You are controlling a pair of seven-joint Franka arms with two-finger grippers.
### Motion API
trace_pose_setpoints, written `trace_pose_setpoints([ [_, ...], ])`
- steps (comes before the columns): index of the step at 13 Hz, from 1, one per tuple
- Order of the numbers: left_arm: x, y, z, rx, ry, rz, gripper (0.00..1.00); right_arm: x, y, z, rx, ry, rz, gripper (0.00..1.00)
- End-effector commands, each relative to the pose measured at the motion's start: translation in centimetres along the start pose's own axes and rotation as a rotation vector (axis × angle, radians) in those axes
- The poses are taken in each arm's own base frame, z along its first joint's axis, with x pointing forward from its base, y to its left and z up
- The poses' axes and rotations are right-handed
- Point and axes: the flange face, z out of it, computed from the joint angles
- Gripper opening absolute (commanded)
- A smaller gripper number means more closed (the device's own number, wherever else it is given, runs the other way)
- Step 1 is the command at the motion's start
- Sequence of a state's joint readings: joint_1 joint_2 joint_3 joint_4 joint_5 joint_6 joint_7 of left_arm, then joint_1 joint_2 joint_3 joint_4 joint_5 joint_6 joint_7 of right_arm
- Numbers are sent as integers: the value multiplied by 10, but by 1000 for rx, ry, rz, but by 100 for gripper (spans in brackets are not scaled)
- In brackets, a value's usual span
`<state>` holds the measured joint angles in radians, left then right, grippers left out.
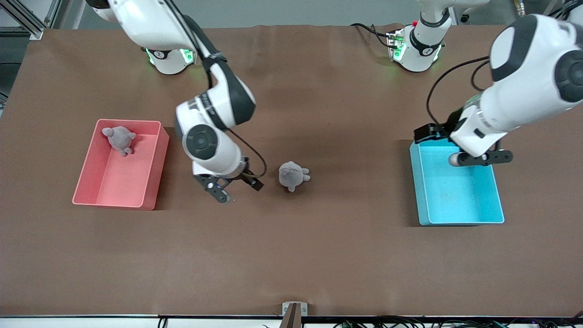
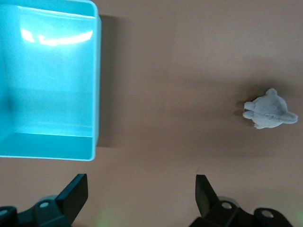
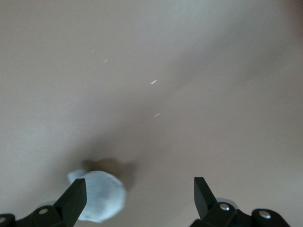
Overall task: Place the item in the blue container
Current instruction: 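Move the left gripper to the plush while the right gripper returns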
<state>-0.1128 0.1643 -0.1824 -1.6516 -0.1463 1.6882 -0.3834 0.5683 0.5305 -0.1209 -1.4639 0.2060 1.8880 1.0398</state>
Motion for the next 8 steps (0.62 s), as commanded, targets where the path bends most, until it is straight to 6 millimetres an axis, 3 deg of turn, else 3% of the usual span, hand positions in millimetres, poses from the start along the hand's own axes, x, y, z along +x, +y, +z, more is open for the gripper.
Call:
trace_pose_setpoints([
  [1, -9, 59, 37, 6, -9, -67, 100, 18, 73, -18, -64, 23, -147, 100],
  [5, -50, 160, 91, -23, 75, -212, 100, 55, 201, -38, -30, 12, -267, 100],
  [8, -71, 210, 148, 8, 121, -367, 100, 84, 289, -48, -31, 20, -298, 100],
])
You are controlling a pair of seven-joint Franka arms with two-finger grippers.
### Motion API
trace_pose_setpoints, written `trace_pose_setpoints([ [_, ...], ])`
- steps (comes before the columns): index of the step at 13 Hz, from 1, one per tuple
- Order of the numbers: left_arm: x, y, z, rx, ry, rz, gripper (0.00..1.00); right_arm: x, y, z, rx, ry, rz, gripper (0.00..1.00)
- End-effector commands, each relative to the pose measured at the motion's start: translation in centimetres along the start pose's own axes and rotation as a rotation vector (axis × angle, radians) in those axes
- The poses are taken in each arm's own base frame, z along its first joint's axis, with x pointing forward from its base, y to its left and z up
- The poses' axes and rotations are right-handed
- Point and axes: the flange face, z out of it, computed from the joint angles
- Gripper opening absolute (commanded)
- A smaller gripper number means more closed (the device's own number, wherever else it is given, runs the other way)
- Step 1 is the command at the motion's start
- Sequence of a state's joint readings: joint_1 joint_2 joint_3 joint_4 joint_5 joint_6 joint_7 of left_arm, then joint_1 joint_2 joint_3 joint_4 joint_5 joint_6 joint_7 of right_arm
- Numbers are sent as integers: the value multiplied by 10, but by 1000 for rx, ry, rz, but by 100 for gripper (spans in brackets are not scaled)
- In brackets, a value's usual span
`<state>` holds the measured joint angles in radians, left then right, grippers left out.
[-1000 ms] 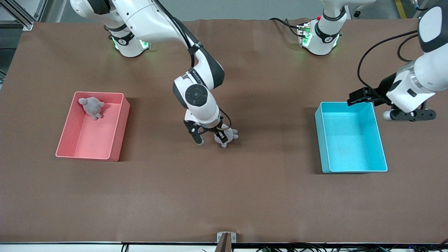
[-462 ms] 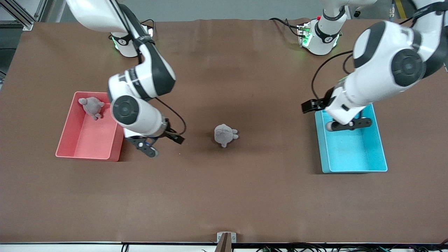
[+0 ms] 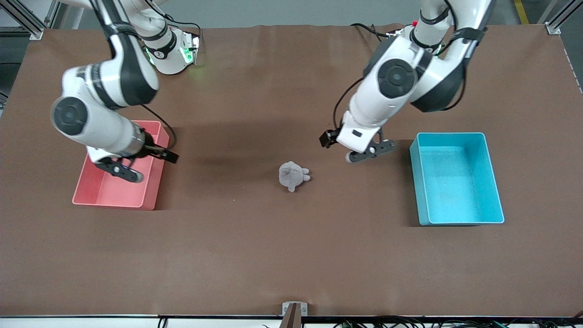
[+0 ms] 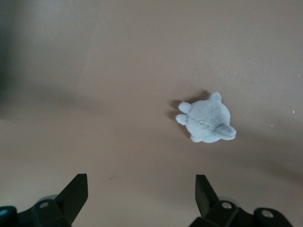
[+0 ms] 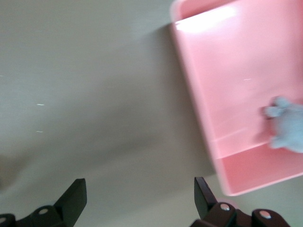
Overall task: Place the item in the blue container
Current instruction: 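Move the left gripper to the plush while the right gripper returns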
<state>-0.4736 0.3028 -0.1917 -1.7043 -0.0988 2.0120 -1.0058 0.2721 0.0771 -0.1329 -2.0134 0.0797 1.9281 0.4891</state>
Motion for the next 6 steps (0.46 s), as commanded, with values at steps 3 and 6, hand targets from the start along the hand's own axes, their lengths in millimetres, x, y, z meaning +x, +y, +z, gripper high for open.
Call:
trace_pose_setpoints([
  [3, -31, 38, 72, 15, 103, -393, 100, -6, 123, 6, 14, 23, -63, 100],
  [6, -32, 48, 111, -17, 97, -626, 100, 10, 200, 27, 37, 32, -107, 98],
])
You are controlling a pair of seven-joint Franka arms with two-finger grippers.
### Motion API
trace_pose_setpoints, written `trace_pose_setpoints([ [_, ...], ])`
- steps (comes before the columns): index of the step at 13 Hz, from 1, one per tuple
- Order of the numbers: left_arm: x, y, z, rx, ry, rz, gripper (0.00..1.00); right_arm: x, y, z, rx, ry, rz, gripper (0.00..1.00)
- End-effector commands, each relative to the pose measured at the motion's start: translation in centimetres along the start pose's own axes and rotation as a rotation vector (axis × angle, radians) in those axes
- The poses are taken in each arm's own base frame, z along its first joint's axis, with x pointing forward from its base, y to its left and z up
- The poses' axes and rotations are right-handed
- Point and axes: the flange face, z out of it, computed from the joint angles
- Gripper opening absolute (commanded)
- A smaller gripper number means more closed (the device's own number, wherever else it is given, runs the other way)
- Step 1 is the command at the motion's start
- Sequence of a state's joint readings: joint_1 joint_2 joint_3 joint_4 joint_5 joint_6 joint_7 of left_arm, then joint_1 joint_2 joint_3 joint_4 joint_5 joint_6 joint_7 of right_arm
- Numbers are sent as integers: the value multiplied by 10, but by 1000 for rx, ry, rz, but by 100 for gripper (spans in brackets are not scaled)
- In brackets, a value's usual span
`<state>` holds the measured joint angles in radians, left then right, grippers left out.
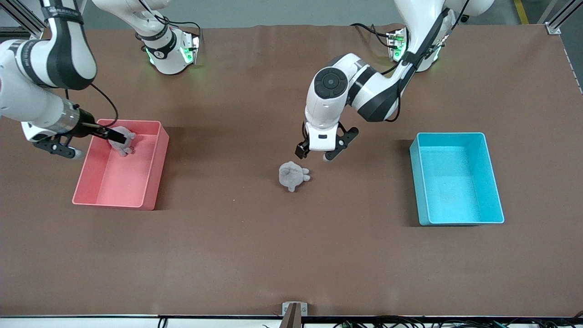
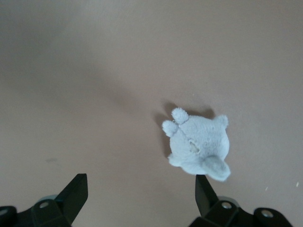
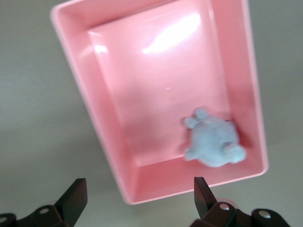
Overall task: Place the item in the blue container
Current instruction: 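Move the left gripper to the plush while the right gripper returns, then grasp the plush with the left gripper while the right gripper grasps another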
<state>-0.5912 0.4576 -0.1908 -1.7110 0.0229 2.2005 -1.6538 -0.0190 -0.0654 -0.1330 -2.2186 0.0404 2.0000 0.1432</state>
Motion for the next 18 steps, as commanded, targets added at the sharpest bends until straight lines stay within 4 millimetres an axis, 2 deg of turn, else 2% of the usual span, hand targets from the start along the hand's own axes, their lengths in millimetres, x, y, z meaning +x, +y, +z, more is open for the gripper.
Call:
trace_pose_setpoints([
  [1, 3, 7, 25, -26, 11, -240, 100, -5, 59, 23, 11, 21, -39, 98],
  [2, 4, 8, 31, -27, 8, -305, 100, -8, 77, 33, 14, 25, -44, 97],
  [3, 5, 11, 37, -34, 2, -374, 100, -12, 87, 46, 17, 20, -41, 97],
  [5, 8, 25, 50, -98, -34, -514, 100, -22, 90, 70, 17, 18, -36, 97],
  [7, 9, 35, 67, -114, -54, -573, 100, -29, 89, 88, 15, 23, -38, 96],
  [11, -6, 40, 100, -91, -92, -735, 100, -28, 96, 106, 9, 43, -90, 93],
  [13, -3, 43, 105, -115, -103, -741, 100, -31, 106, 122, 7, 47, -94, 91],
  [15, -3, 46, 108, -149, -123, -748, 100, -34, 106, 132, 7, 43, -89, 87],
  [16, -4, 48, 107, -163, -130, -746, 100, -35, 106, 134, 7, 41, -89, 85],
  [18, -2, 50, 115, -177, -131, -743, 100, -35, 107, 139, 7, 30, -88, 80],
])
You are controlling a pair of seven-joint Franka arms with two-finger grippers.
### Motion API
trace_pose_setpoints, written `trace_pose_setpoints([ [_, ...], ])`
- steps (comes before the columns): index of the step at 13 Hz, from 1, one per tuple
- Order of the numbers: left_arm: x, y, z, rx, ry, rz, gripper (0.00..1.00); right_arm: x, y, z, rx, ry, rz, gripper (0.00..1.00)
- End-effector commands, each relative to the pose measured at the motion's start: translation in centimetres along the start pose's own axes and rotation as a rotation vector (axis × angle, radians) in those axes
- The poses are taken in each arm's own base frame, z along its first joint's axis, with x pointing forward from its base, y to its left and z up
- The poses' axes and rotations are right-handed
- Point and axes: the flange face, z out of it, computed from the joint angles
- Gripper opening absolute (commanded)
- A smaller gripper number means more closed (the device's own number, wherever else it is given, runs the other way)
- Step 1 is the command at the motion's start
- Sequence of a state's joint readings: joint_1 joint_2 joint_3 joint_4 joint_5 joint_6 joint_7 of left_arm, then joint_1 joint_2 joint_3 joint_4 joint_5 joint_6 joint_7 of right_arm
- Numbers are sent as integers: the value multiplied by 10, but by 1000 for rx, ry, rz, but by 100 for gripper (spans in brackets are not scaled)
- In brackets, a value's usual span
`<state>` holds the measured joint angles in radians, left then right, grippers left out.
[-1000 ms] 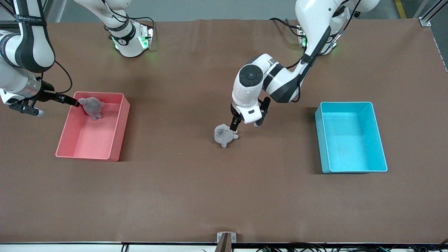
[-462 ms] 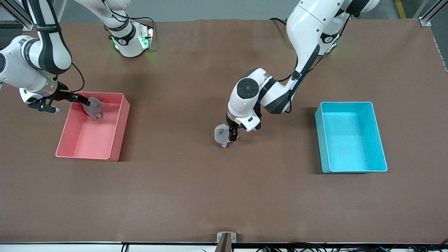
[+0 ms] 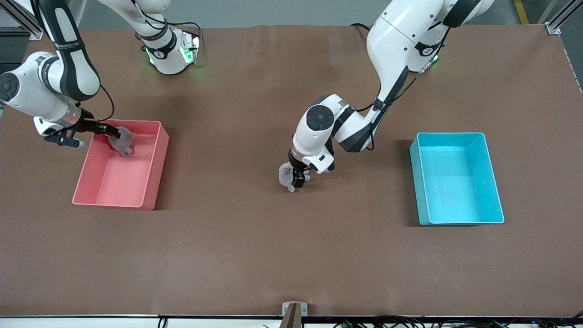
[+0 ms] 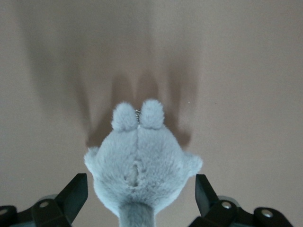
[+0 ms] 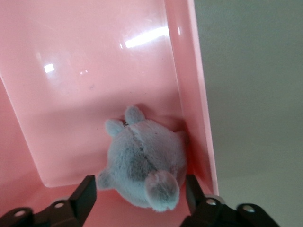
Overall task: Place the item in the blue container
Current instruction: 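Grasp the plush with the left gripper while the right gripper grasps another, then carry the plush toward the blue box while the right gripper lifts another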
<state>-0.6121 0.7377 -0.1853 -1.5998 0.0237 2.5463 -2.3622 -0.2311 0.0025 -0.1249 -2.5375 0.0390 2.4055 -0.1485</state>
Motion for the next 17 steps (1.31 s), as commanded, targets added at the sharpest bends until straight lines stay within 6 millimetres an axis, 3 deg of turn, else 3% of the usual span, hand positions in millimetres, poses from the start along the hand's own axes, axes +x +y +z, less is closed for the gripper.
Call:
trace_pose_setpoints([
  [1, -9, 0, 9, -31, -35, -13, 100, -7, 3, 4, -4, 2, -13, 77],
  [6, -5, -3, 24, -33, -25, 5, 100, -7, 3, 8, -2, -11, -10, 55],
  [10, -4, -6, 32, -38, -4, 42, 99, -8, 5, 12, -1, -23, -5, 51],
  [12, -1, -8, 40, -29, 3, 39, 93, -8, 6, 14, 0, -30, -3, 42],
  [13, -2, -9, 41, -31, -1, 42, 89, -8, 6, 15, -1, -31, -4, 37],
  [17, -5, -10, 40, -43, -15, 45, 32, -9, 8, 19, 1, -42, 2, 14],
])
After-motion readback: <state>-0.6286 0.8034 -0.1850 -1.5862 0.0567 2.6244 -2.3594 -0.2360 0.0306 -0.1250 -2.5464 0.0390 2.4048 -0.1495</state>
